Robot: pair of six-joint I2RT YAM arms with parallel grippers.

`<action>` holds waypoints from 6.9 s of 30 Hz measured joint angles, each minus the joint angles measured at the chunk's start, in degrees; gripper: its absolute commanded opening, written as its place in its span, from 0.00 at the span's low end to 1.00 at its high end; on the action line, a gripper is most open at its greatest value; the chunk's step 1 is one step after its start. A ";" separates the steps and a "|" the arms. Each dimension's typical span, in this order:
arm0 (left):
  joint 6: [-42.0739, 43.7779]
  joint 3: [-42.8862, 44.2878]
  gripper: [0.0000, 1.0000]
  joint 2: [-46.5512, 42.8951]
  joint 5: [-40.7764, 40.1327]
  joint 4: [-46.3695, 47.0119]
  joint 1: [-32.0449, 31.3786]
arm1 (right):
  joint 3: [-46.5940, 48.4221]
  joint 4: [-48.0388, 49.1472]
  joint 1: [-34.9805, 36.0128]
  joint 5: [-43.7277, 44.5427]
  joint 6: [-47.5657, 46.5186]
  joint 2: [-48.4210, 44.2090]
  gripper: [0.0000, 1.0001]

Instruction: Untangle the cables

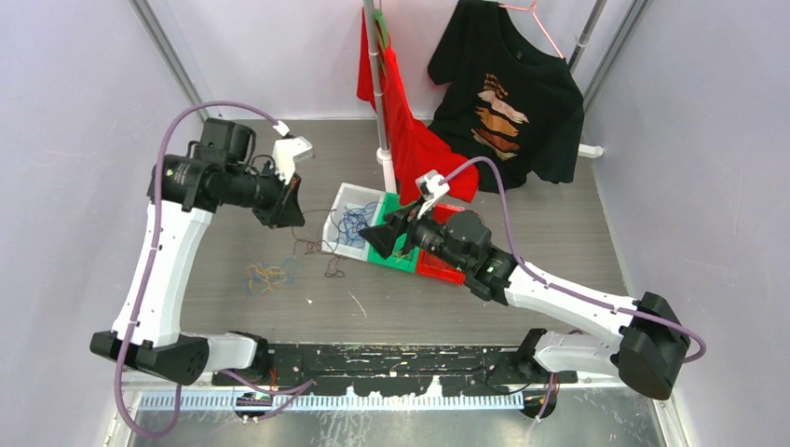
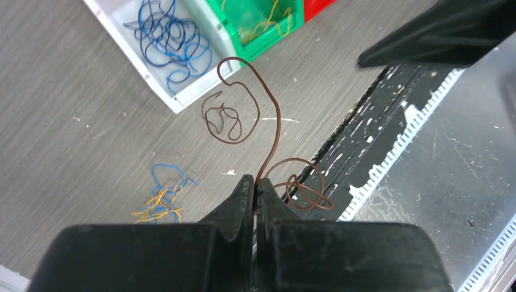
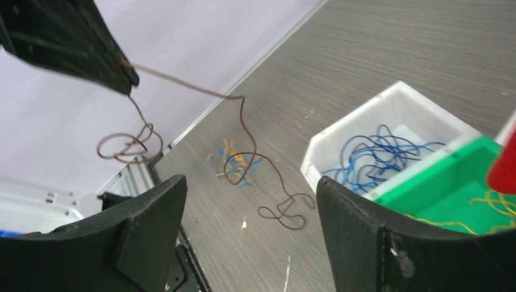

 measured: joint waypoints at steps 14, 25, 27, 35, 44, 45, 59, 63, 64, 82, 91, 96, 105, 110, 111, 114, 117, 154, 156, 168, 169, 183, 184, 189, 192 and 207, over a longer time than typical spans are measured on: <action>-1.55 18.62 0.00 1.62 5.29 -10.54 -3.28 | 6.51 4.83 8.41 -0.22 -5.70 11.93 0.72; -1.51 16.22 0.12 0.09 6.49 -11.13 -3.52 | 7.89 7.65 9.35 3.67 -5.99 12.57 0.01; -1.42 13.18 0.41 -1.16 6.51 -10.67 -3.56 | 7.89 7.15 9.03 4.87 -6.25 10.78 0.01; -0.35 -2.95 0.99 -7.78 1.16 -6.36 -3.63 | 7.89 0.17 5.33 11.45 -8.39 -4.15 0.01; 1.55 -8.79 0.99 -11.15 -12.04 -0.63 -3.63 | 5.38 -11.93 -4.79 20.06 -10.62 -14.80 0.01; 1.55 -9.07 1.00 -11.15 -13.03 0.04 -3.63 | 4.39 -13.20 -5.77 21.11 -10.67 -15.54 0.01; 1.88 -10.03 1.00 -11.19 -16.85 3.56 -3.63 | -2.12 -20.76 -11.17 31.80 -10.21 -13.75 0.01; 2.10 -10.08 0.99 -11.21 -16.85 3.78 -3.63 | -2.40 -21.81 -11.80 33.55 -10.10 -10.69 0.01; 2.14 -10.16 1.00 -11.21 -16.87 3.85 -3.63 | -2.38 -22.45 -11.93 34.03 -9.94 -9.44 0.01; 7.61 -13.64 0.99 -6.88 -17.27 6.29 4.00 | 6.05 -40.06 -13.92 36.87 -1.68 1.66 0.52; 21.20 -18.62 0.86 7.96 -13.57 6.69 21.84 | 11.91 -40.68 -14.36 30.25 -0.96 1.49 0.50; 27.50 -24.94 0.79 10.49 -14.38 7.21 24.13 | 12.41 -39.78 -14.34 25.24 0.50 2.34 0.45; 30.03 -32.52 0.65 14.12 -12.13 12.70 20.41 | 7.78 -35.60 -14.08 19.54 2.62 1.55 0.34; 30.08 -35.67 0.58 16.68 -12.31 18.71 15.30 | 5.57 -33.14 -13.94 16.28 3.19 -1.57 0.27; 30.12 -36.15 0.55 16.92 -12.57 20.04 14.34 | 5.29 -32.57 -13.94 15.63 3.32 -2.12 0.26; 30.21 -37.22 0.41 17.07 -13.70 22.99 12.44 | 4.42 -31.15 -13.90 14.03 3.43 -3.67 0.22; 30.23 -38.01 0.28 17.07 -14.75 24.74 11.37 | 3.65 -30.18 -13.86 12.96 3.56 -4.96 0.19; 26.77 -34.71 0.00 5.11 -18.64 18.53 2.69 | 3.02 -28.74 -13.84 10.64 5.35 -10.32 0.17; 23.76 -32.48 0.00 3.15 -16.57 15.56 0.96 | 2.62 -26.86 -13.55 9.92 5.68 -9.79 0.29; 8.28 -23.45 0.00 -5.09 -7.06 4.57 0.09 | -1.86 -5.09 5.07 1.84 -3.48 -2.23 0.64; 7.39 -22.01 0.00 -5.09 -6.27 4.09 0.07 | -1.73 -3.78 6.47 1.22 -4.15 -0.72 0.64; 2.86 -18.38 0.00 -7.85 -0.90 -0.24 -0.72 | 6.32 9.49 12.13 0.37 3.13 19.91 0.54; 2.82 -18.38 0.00 -7.98 -0.70 -0.44 -0.72 | 7.13 9.77 12.15 0.37 3.67 20.63 0.54; 2.82 -18.38 0.00 -8.20 -0.04 -0.83 -0.72 | 9.57 10.25 12.37 0.28 5.51 22.34 0.51; 2.84 -18.38 0.00 -8.37 0.31 -0.87 -0.72 | 11.39 9.22 12.41 0.33 5.90 23.26 0.53; 2.86 -17.64 0.00 -8.66 0.44 -1.11 -0.72 | 11.89 4.87 12.70 -0.48 5.99 22.16 0.42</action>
